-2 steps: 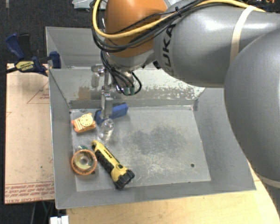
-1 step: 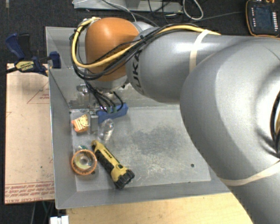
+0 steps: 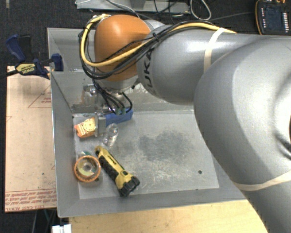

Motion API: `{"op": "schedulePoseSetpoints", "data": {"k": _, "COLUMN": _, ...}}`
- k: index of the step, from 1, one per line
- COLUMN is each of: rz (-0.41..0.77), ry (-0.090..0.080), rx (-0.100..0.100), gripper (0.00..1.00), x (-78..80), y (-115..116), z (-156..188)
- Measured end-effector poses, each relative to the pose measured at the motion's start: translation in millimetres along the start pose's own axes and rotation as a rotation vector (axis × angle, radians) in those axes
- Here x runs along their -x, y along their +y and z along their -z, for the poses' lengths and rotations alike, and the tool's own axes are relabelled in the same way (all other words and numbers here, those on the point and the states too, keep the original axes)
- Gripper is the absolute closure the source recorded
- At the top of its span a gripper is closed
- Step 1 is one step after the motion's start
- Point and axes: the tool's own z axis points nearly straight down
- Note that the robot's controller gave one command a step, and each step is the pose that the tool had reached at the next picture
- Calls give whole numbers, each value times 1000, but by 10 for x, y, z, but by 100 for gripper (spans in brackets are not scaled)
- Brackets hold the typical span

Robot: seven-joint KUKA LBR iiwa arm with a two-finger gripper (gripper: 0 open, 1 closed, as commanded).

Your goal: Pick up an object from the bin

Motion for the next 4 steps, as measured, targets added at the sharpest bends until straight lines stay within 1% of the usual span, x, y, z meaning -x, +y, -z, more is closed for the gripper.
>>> {"op": "schedulePoseSetpoints", "data": {"k": 1, "rz": 88, "ry": -4, "rx": 1, "gripper": 0, "x": -373, "y": 154, "z": -640}}
{"op": "schedulePoseSetpoints", "data": {"k": 2, "rz": 71, "ry": -13, "rx": 2, "gripper": 0, "x": -359, "y": 197, "z": -547}}
{"op": "schedulePoseSetpoints", "data": {"k": 3, "rz": 69, "ry": -13, "rx": 3, "gripper": 0, "x": -335, "y": 100, "z": -770}}
{"op": "schedulePoseSetpoints", "data": {"k": 4, "rz": 65, "ry": -20, "rx": 5, "gripper": 0, "x": -308, "y": 163, "z": -768}}
